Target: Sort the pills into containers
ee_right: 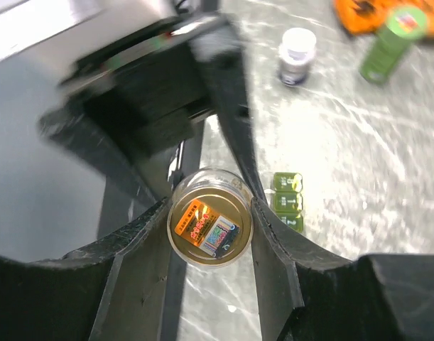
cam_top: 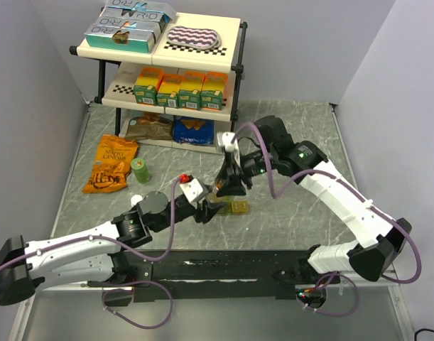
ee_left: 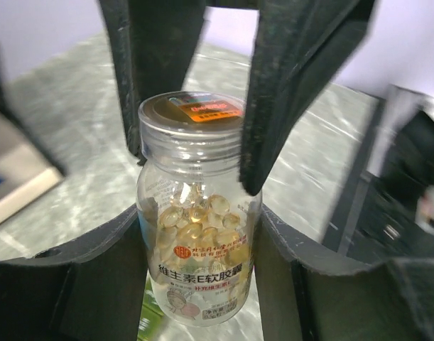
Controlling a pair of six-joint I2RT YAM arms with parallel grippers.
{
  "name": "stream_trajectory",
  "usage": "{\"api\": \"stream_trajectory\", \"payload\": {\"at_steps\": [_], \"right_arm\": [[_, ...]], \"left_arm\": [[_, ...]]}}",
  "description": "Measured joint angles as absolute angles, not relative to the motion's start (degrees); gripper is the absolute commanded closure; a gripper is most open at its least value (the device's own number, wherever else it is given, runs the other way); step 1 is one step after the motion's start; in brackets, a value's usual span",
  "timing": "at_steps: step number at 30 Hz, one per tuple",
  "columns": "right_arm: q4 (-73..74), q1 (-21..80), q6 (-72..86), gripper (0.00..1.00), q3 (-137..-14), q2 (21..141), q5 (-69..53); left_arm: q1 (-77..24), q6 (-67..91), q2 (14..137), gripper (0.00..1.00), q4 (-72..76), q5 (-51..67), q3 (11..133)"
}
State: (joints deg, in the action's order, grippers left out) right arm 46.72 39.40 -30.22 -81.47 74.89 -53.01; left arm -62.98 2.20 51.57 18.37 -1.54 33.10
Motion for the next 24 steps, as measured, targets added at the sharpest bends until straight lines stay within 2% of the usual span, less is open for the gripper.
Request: {"api": "stream_trajectory", "payload": {"at_steps": [3,4,5,6,7,11,13,19,24], "right_arm": [[42.81,37.67,-23.35,0.71,-80.99,75.61,-51.99],[41.93,37.39,-21.87,0.65,-80.90,75.75,-51.59],[41.23,37.15,-20.69,0.49,-80.88,75.85,-51.29],[41.08,37.01,-20.25,0.43,-80.88,75.88,-51.13],[41.04,36.95,-19.92,0.30,-80.90,75.88,-50.96],[45.30,36.49,-20.78,0.09,-82.63,75.99,-52.42],[48.71,35.88,-22.57,0.02,-84.84,75.96,-54.17],[55.66,34.22,-34.57,0.00,-92.05,73.67,-58.28],[64.64,34.20,-57.21,0.00,-91.31,68.27,-63.11]], "left_arm": [[-63.33,2.55,54.06,0.99,21.82,-7.18,33.10],[-63.35,2.66,54.74,0.99,22.76,-8.23,33.10],[-63.40,2.72,55.24,0.99,23.46,-8.99,33.10],[-63.44,2.81,55.53,0.99,23.92,-9.41,33.10],[-63.44,2.85,55.70,0.99,24.18,-9.58,33.10],[-63.48,2.72,55.53,0.99,26.35,-9.13,33.28],[-63.46,2.85,54.70,0.99,27.16,-8.45,33.36],[-63.46,3.90,50.94,0.99,26.63,-2.98,33.01],[-62.70,3.70,49.52,0.99,23.59,7.88,32.80]]}}
